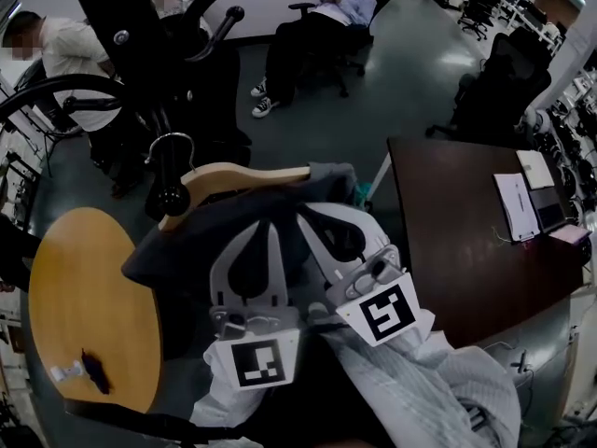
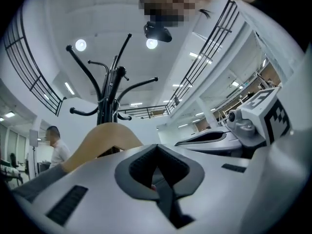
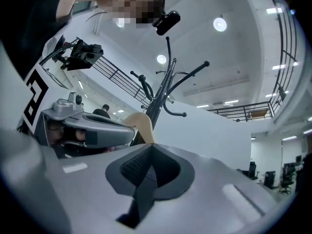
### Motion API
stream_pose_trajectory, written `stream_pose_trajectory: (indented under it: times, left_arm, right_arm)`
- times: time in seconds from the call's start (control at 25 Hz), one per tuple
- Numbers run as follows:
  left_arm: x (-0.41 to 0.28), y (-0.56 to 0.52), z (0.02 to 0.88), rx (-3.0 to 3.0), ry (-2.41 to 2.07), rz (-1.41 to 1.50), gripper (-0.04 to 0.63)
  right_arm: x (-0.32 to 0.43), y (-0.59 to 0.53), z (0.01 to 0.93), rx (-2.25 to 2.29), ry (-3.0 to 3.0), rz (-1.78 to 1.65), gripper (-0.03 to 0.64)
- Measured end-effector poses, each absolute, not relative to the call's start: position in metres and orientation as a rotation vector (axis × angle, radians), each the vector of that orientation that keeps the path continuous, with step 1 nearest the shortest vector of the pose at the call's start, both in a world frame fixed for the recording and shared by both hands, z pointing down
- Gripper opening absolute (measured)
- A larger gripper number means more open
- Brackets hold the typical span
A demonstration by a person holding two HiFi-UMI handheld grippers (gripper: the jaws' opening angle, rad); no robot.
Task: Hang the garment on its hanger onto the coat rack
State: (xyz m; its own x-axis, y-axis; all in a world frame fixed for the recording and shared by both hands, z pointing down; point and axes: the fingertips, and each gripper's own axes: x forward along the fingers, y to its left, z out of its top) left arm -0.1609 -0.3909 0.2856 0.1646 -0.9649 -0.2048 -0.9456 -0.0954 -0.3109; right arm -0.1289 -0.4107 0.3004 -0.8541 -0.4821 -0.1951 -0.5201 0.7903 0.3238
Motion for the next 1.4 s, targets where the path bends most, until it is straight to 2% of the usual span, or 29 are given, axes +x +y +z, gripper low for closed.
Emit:
stream_pose_trajectory:
  times: [0.24, 1.4]
  left_arm:
    - [-0.145, -0.403, 0.307, -2.169, 1.815, -0.164, 0.005]
    - [-0.130, -0.411, 0.313, -2.124, 1.833, -0.250, 0.005]
  right_arm:
    - [-0.116, -0.415, 0.309, -0.838, 2.901, 0.538, 0.002]
    - [-0.103, -0.426, 0.320, -0.739, 2.923, 0.481, 0.002]
